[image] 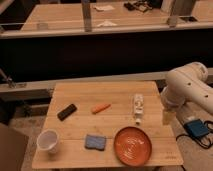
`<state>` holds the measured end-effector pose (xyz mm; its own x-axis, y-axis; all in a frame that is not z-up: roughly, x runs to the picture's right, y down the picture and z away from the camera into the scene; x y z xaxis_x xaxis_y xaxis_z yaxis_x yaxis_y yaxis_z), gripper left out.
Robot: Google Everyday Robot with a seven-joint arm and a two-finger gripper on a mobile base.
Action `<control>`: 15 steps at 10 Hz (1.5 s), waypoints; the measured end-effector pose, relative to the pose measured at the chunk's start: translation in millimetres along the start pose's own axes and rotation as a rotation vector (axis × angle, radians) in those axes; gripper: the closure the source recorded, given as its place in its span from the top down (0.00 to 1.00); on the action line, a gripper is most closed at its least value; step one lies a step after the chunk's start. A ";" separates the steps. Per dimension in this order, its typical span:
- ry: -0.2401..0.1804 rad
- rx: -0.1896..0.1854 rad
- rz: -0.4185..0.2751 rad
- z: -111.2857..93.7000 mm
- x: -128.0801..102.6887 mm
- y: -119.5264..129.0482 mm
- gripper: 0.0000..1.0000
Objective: Place the white sponge in the ceramic bowl
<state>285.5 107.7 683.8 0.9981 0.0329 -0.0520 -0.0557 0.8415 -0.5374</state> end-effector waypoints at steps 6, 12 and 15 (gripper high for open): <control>0.000 0.000 0.000 0.0 0.0 0.0 0.80; 0.000 0.000 0.000 0.0 0.2 0.1 0.80; 0.009 -0.005 -0.021 -2.2 -20.5 3.5 0.80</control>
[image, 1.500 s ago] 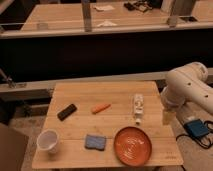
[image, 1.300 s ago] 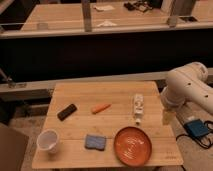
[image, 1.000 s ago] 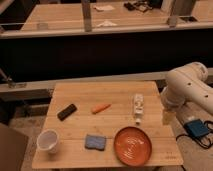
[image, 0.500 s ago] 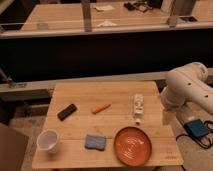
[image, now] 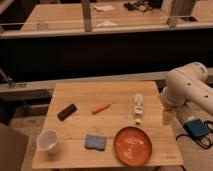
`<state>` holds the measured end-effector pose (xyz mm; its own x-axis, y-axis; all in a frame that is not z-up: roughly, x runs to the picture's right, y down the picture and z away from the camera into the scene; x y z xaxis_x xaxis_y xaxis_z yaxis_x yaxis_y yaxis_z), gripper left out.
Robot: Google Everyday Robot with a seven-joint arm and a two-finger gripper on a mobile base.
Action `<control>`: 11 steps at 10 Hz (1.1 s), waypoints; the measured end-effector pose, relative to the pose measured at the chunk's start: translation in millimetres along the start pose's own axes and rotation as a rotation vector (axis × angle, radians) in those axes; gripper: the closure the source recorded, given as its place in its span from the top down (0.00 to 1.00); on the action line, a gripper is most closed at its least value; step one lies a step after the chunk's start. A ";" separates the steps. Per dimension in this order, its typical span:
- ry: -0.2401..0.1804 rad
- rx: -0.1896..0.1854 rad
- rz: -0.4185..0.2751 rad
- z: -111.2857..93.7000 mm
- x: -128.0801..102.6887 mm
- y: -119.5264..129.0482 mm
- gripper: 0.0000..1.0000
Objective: Place the white sponge in the ceramic bowl
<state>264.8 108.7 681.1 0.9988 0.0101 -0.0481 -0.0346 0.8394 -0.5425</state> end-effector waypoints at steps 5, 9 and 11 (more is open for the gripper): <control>0.022 -0.008 -0.048 -3.7 -43.1 3.8 0.80; 0.013 0.002 -0.124 -2.0 -107.5 9.8 0.80; 0.022 0.000 -0.153 -0.8 -119.1 13.6 0.80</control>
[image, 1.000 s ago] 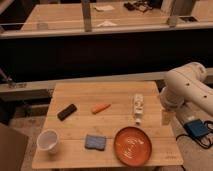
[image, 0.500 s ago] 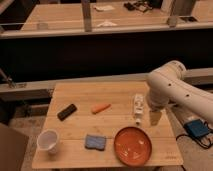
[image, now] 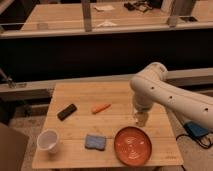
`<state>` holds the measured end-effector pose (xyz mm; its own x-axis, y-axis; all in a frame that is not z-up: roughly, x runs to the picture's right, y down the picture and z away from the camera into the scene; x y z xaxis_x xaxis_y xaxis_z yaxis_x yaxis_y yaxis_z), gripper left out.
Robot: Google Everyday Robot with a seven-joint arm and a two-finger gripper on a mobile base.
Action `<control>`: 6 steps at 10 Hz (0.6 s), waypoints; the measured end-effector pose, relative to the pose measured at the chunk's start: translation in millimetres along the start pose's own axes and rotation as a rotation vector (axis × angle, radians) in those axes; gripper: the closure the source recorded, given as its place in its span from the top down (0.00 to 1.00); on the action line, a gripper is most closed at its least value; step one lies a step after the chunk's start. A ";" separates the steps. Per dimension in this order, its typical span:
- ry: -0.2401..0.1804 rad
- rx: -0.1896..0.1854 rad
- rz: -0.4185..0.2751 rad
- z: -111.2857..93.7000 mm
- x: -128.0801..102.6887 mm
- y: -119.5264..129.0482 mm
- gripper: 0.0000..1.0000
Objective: Place the white sponge in the ceramic bowl
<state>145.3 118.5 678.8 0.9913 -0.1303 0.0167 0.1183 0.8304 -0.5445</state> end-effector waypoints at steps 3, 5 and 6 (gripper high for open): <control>-0.026 0.015 -0.031 10.4 -6.4 0.9 0.80; -0.043 0.020 -0.055 15.2 -28.8 1.0 0.80; -0.052 0.023 -0.069 18.3 -39.5 1.1 0.80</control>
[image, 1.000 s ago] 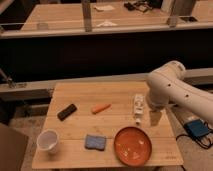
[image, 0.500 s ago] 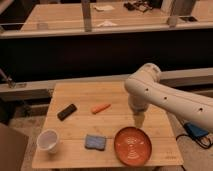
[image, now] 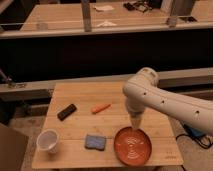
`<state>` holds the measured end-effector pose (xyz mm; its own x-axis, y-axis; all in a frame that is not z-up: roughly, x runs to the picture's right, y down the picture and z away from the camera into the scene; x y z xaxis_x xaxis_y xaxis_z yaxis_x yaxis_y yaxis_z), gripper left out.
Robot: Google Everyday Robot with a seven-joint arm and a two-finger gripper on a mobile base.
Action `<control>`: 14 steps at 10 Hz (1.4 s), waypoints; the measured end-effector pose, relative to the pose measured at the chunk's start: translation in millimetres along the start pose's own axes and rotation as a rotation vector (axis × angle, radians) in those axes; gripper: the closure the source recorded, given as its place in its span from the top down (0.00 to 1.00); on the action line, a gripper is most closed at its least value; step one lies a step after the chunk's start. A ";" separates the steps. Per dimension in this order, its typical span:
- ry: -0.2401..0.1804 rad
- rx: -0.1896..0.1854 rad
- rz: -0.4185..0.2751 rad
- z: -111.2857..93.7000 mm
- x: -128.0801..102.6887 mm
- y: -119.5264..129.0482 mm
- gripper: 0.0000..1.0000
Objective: Place the white sponge in the ceramic bowl
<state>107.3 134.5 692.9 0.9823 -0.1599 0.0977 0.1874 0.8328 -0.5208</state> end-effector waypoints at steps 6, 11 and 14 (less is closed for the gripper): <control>-0.048 0.012 -0.054 22.0 -25.6 1.5 0.80; -0.083 0.017 -0.094 35.9 -38.9 4.3 0.80; -0.104 0.025 -0.104 47.9 -49.6 7.0 0.80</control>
<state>60.0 173.7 725.1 0.9522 -0.1916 0.2380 0.2870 0.8279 -0.4819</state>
